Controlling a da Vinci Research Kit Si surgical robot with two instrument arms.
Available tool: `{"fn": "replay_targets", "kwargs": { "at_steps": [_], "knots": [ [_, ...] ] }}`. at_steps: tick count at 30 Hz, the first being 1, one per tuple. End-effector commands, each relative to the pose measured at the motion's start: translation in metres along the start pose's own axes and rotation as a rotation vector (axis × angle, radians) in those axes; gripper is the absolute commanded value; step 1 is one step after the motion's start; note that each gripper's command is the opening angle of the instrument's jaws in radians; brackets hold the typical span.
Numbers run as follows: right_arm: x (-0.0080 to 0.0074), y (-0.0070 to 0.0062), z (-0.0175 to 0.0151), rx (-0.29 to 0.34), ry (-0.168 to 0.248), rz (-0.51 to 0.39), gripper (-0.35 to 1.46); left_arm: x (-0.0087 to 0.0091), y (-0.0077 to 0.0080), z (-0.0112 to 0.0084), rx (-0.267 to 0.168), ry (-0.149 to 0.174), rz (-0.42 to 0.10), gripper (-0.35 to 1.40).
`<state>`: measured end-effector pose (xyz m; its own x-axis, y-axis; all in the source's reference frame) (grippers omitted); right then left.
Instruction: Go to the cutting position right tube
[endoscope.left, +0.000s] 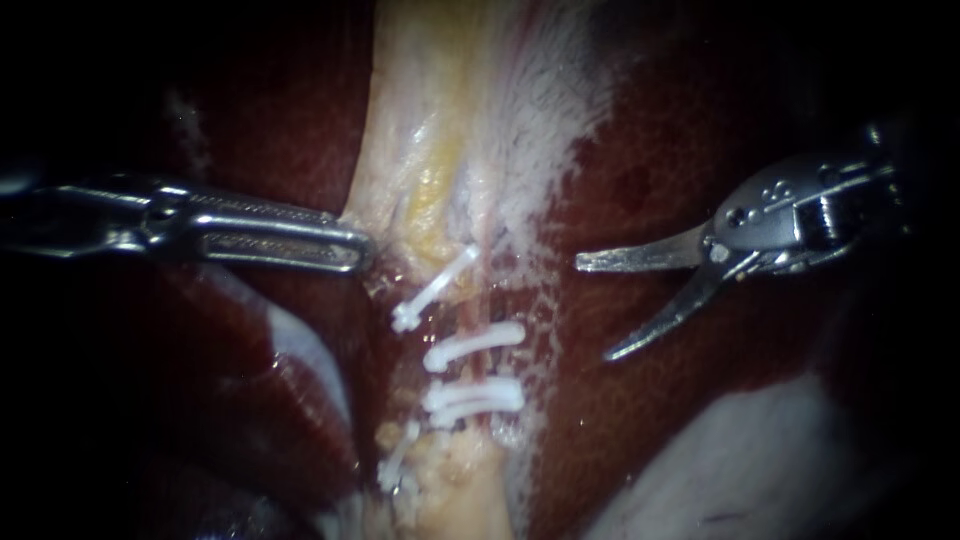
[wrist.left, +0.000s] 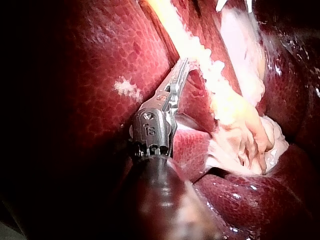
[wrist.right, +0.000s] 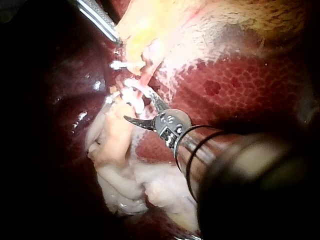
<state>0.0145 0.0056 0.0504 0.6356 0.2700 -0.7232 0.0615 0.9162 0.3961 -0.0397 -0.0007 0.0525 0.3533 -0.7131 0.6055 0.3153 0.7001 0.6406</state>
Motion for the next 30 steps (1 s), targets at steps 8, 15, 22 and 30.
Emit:
{"fn": "replay_targets", "kwargs": {
  "at_steps": [8,15,22,30],
  "knots": [
    [-0.0016,-0.0013,0.0019,0.049,-0.003,0.023,1.44,-0.0005,0.0000,-0.0005,0.004,0.001,-0.003,-0.35],
    [-0.0034,-0.0028,0.0051,0.106,-0.016,0.102,1.40,-0.0027,-0.0001,-0.0026,-0.002,-0.001,-0.016,-0.35],
    [-0.0046,-0.0036,0.0069,0.204,-0.042,0.204,1.28,-0.0063,-0.0018,-0.0059,-0.007,-0.043,-0.004,-0.35],
    [-0.0048,-0.0040,0.0082,0.269,-0.084,0.328,0.93,-0.0093,-0.0043,-0.0091,-0.012,-0.077,0.011,-0.35]
  ]
}}
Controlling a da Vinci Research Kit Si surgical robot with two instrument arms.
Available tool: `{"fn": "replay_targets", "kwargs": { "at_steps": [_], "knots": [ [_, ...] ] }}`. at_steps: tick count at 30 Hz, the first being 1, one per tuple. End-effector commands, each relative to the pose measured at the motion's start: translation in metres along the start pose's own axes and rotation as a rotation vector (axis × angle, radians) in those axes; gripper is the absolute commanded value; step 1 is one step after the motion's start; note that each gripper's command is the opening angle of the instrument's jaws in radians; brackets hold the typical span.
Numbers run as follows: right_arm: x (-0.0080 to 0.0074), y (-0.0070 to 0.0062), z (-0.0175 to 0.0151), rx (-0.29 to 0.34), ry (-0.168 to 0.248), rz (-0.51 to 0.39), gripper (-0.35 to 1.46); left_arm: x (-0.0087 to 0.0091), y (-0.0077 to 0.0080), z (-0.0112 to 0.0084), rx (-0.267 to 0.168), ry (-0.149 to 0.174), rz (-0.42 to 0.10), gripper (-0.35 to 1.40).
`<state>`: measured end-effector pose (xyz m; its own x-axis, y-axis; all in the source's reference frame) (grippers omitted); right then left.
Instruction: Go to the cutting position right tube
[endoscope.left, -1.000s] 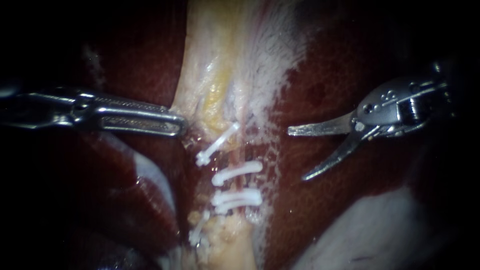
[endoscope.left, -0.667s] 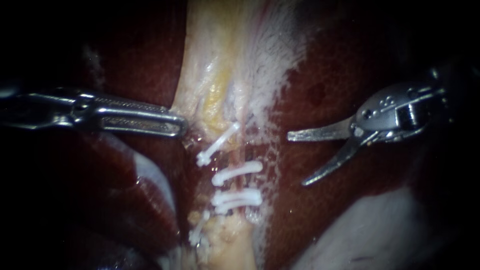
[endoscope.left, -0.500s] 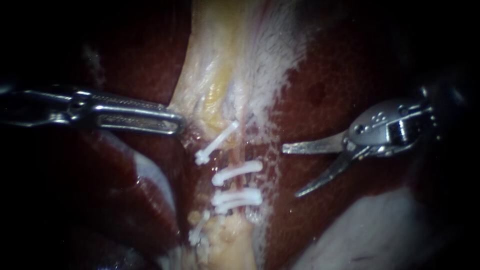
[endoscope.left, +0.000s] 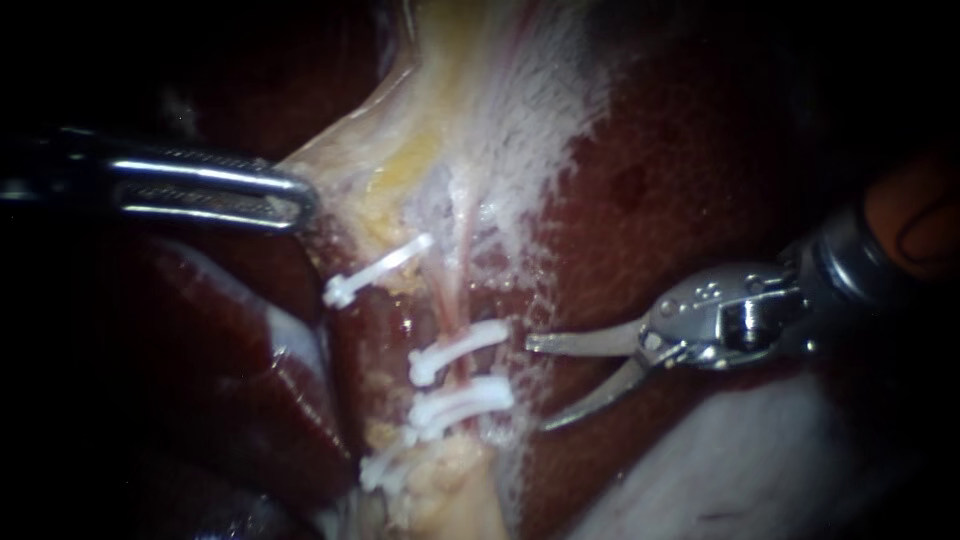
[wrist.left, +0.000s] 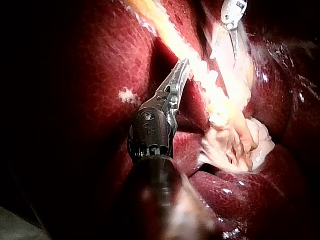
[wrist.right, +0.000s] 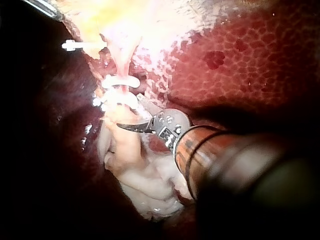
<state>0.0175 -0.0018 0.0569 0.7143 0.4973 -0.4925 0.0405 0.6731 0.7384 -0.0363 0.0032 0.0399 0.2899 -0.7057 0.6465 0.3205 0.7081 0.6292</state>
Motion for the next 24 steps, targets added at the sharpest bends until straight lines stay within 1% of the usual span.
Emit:
{"fn": "replay_targets", "kwargs": {
  "at_steps": [1,2,4,8,12,14,16,24],
  "knots": [
    [0.0000,0.0000,0.0001,-0.001,-0.002,0.003,0.90,-0.0002,-0.0002,-0.0001,-0.003,-0.002,-0.001,-0.35],
    [0.0000,0.0000,0.0003,0.001,-0.004,0.010,0.88,-0.0002,-0.0004,-0.0002,-0.004,-0.002,0.004,-0.35],
    [0.0000,0.0001,0.0006,0.009,-0.009,0.031,0.76,-0.0003,-0.0006,-0.0003,-0.005,-0.003,0.004,-0.35],
    [0.0002,0.0003,0.0012,0.012,-0.014,0.042,0.71,-0.0004,-0.0008,-0.0003,-0.006,-0.003,0.004,-0.35],
    [0.0008,0.0006,0.0018,0.011,-0.013,0.043,0.66,-0.0004,-0.0009,-0.0003,-0.007,-0.003,0.003,-0.35],
    [0.0010,0.0007,0.0020,0.012,-0.014,0.048,0.61,-0.0005,-0.0010,-0.0003,-0.008,-0.003,0.003,-0.35],
    [0.0012,0.0007,0.0021,0.013,-0.015,0.047,0.61,-0.0005,-0.0011,-0.0003,-0.008,-0.003,0.003,-0.35],
    [0.0021,0.0010,0.0031,0.012,-0.015,0.053,0.48,-0.0004,-0.0012,-0.0003,-0.009,-0.003,0.003,-0.35]
  ]
}}
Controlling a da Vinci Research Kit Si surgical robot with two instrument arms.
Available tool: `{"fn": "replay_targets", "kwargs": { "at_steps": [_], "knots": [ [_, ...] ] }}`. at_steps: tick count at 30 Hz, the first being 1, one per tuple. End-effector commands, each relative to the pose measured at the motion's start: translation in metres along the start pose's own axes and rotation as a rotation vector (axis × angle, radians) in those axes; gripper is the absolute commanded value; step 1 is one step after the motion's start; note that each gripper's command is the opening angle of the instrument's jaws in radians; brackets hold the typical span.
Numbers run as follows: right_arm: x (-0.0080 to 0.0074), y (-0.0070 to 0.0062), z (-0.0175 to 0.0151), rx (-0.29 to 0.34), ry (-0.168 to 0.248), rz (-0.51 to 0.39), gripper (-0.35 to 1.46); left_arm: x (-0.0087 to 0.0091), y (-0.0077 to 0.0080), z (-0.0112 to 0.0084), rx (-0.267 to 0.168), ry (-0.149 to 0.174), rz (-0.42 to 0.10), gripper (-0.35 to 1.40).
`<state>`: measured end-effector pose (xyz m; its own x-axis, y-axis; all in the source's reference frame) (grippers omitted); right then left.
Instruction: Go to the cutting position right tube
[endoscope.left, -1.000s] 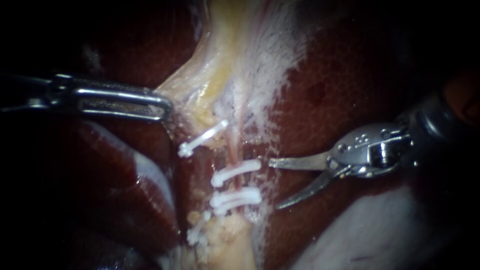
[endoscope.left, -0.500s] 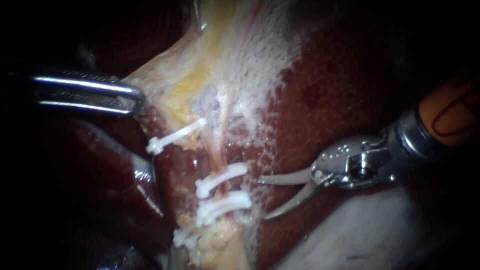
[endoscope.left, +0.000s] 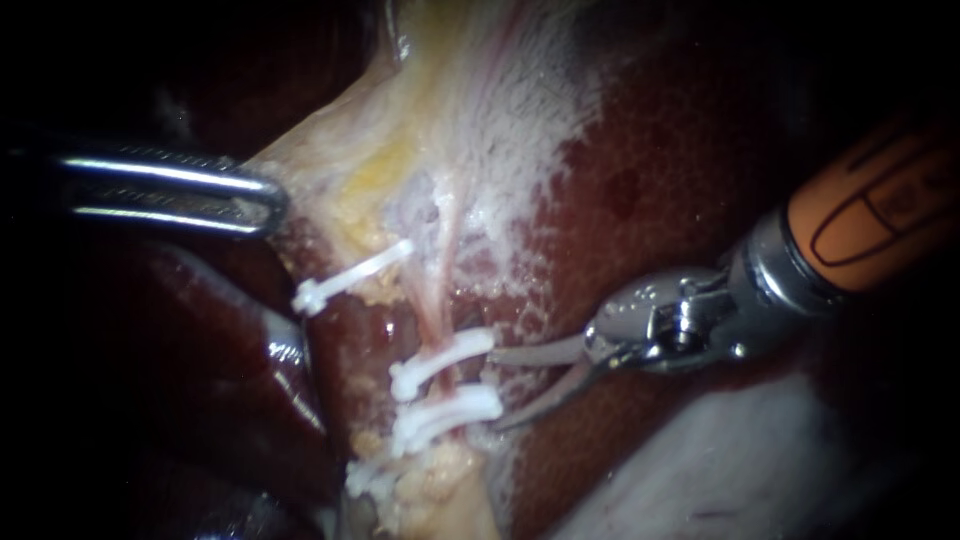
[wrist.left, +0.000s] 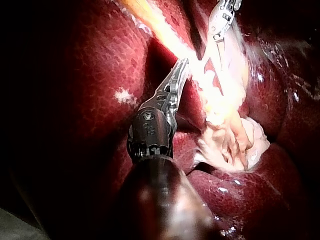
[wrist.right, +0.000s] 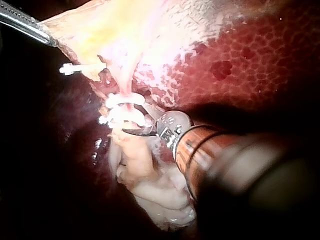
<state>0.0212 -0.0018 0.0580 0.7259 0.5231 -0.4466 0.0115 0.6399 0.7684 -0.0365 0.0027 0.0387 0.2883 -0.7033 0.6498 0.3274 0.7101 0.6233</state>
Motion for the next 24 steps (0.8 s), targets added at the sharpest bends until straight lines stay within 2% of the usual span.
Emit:
{"fn": "replay_targets", "kwargs": {
  "at_steps": [1,8,24],
  "knots": [
    [0.0001,0.0000,0.0001,0.000,0.000,0.002,0.46,0.0000,0.0000,0.0000,0.000,0.000,0.000,-0.35],
    [0.0008,0.0003,0.0011,-0.003,0.000,0.015,0.26,0.0000,0.0000,0.0001,-0.001,0.000,0.000,-0.35],
    [0.0017,0.0010,0.0035,-0.008,0.005,0.011,0.24,0.0001,-0.0001,0.0002,-0.002,0.000,0.000,-0.35]
  ]
}}
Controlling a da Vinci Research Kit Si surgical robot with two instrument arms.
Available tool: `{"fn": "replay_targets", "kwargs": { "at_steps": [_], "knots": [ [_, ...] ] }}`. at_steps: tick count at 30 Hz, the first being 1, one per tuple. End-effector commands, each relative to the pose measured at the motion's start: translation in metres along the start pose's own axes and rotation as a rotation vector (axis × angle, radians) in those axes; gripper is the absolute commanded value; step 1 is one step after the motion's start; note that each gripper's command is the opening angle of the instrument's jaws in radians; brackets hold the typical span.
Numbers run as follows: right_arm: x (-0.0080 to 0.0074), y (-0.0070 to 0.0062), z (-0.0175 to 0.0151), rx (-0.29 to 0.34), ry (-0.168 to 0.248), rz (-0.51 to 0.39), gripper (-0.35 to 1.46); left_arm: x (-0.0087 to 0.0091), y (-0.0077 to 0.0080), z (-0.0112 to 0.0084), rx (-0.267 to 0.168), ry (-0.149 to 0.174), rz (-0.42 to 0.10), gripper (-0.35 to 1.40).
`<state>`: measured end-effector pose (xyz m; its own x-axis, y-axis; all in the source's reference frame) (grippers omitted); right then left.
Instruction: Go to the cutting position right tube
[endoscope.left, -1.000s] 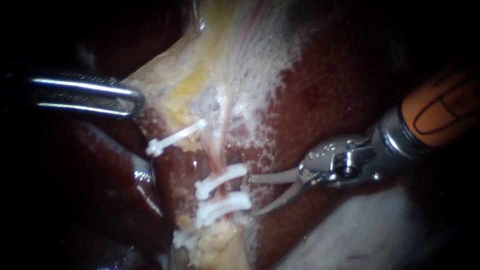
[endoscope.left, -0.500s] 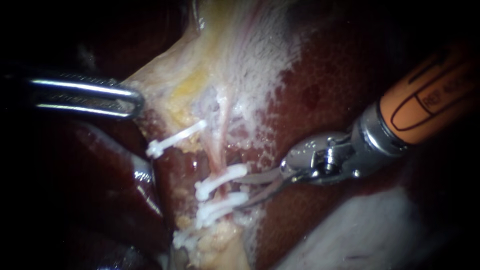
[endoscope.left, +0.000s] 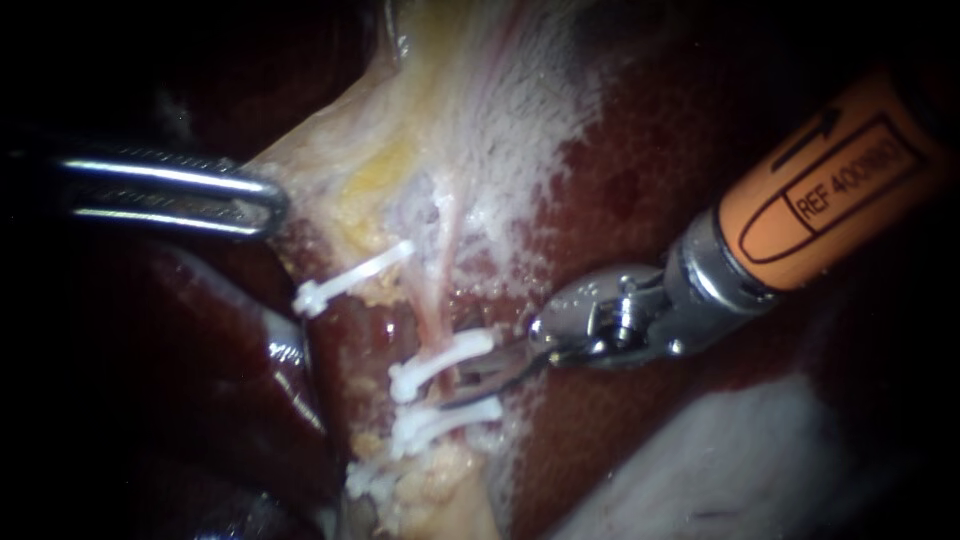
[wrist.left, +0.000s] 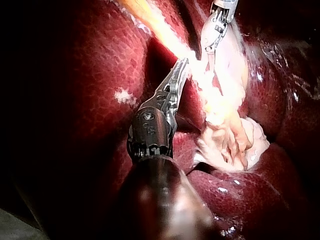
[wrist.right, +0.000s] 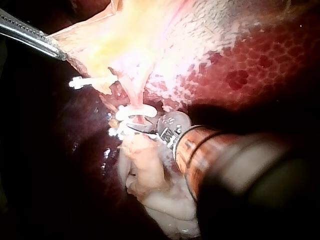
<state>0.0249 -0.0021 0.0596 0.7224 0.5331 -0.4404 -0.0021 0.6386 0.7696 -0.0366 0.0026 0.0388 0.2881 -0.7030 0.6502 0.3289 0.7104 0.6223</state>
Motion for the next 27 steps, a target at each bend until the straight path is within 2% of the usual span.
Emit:
{"fn": "replay_targets", "kwargs": {
  "at_steps": [1,9,27],
  "knots": [
    [0.0001,0.0000,0.0002,0.002,0.001,-0.002,0.24,0.0000,0.0000,0.0000,0.000,0.000,0.000,-0.35],
    [0.0007,0.0002,0.0010,0.010,0.002,-0.003,0.24,0.0000,0.0000,0.0001,0.000,0.000,0.000,-0.35],
    [0.0007,0.0002,0.0015,0.011,-0.001,-0.007,0.24,0.0001,0.0000,0.0002,-0.001,0.000,0.000,-0.35]
  ]
}}
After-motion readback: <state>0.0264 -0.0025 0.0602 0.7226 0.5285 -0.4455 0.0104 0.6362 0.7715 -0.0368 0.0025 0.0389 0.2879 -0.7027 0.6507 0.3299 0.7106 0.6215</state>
